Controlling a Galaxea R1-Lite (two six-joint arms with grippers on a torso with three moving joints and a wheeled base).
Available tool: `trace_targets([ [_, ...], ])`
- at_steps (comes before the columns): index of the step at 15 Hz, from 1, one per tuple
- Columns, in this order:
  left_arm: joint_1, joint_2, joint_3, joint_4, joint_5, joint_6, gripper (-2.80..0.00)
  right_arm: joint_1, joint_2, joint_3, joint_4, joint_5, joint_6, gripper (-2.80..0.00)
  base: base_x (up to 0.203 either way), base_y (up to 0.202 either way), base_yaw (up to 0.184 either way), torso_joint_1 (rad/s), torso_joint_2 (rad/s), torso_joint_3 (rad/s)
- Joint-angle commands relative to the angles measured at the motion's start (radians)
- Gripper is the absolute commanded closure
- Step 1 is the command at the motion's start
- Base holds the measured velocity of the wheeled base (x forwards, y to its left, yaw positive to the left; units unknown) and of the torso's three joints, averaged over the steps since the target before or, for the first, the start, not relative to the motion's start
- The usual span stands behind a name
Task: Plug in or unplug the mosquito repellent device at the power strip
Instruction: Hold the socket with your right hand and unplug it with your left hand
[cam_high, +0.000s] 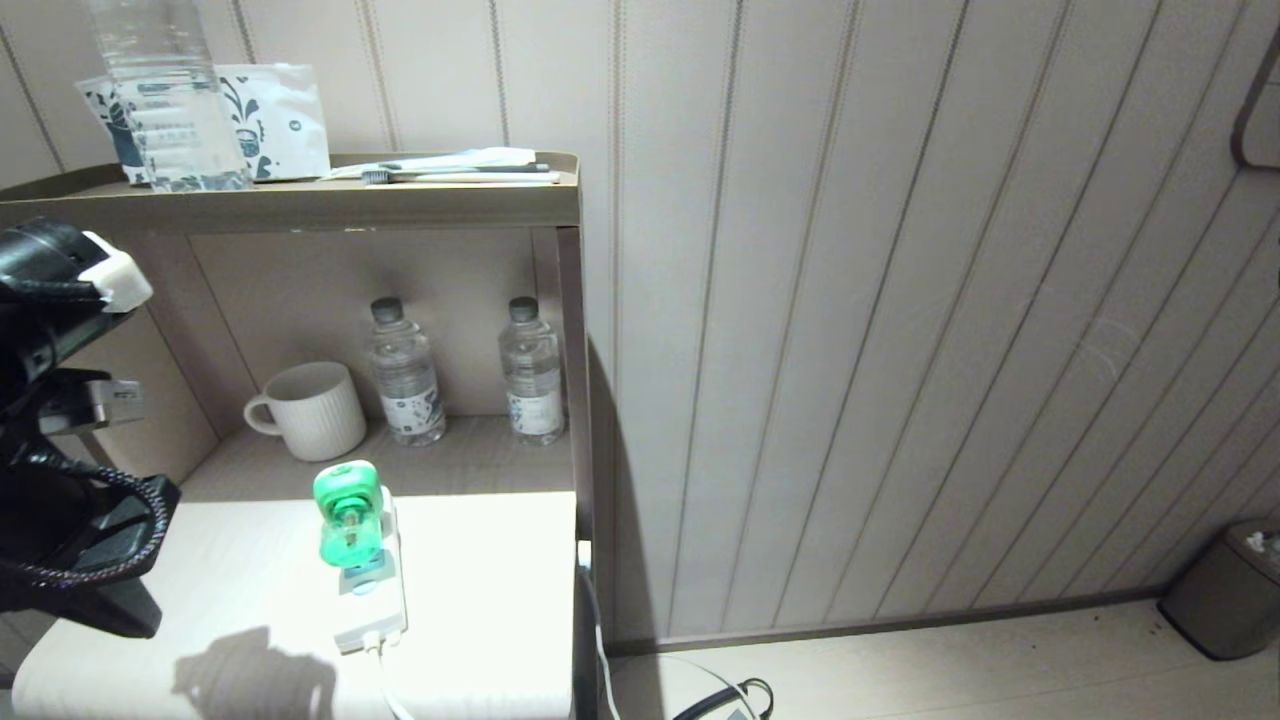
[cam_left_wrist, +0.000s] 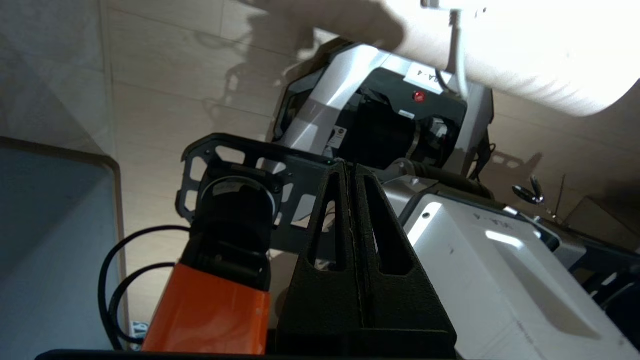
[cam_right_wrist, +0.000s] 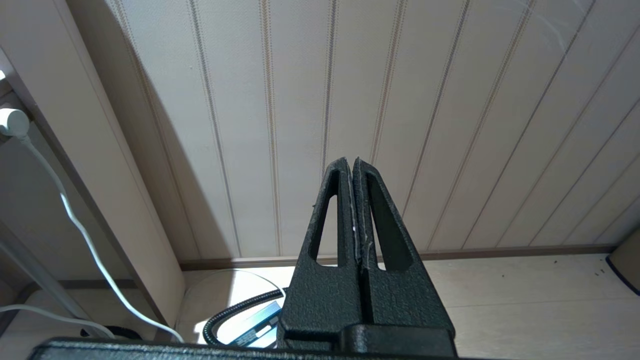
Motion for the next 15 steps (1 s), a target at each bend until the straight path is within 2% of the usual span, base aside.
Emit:
trace_targets([
  [1,0.007,-0.118,0.055,0.013,0.005,-0.002,0.00,0.001,-0.001,0.000,0.000,0.000,0.000,0.00,0.000,0.000,0.000,0.000,0.00,0.000],
  [4,0.008,-0.237,0.173,0.010,0.048,-0.002,0.00,0.001,-0.001,0.000,0.000,0.000,0.000,0.00,0.000,0.000,0.000,0.000,0.00,0.000],
  [6,0.008,-0.325,0.268,-0.033,0.103,-0.003,0.00,0.001,-0.001,0.000,0.000,0.000,0.000,0.00,0.000,0.000,0.000,0.000,0.00,0.000],
  [9,0.008,-0.495,0.457,-0.261,0.252,0.006,0.00,0.000,-0.001,0.000,0.000,0.000,0.000,0.00,0.000,0.000,0.000,0.000,0.00,0.000],
  [10,0.007,-0.535,0.498,-0.333,0.283,0.015,0.00,0.000,-0.001,0.000,0.000,0.000,0.000,0.00,0.000,0.000,0.000,0.000,0.00,0.000],
  [12,0.008,-0.599,0.530,-0.432,0.343,0.037,0.00,0.002,-0.001,0.000,0.000,0.000,0.000,0.00,0.000,0.000,0.000,0.000,0.00,0.000],
  [14,0.007,-0.642,0.524,-0.457,0.470,0.075,0.00,0.001,-0.001,0.000,0.000,0.000,0.000,0.00,0.000,0.000,0.000,0.000,0.00,0.000],
  [15,0.006,-0.675,0.504,-0.462,0.502,0.114,0.00,0.001,-0.001,0.000,0.000,0.000,0.000,0.00,0.000,0.000,0.000,0.000,0.00,0.000],
])
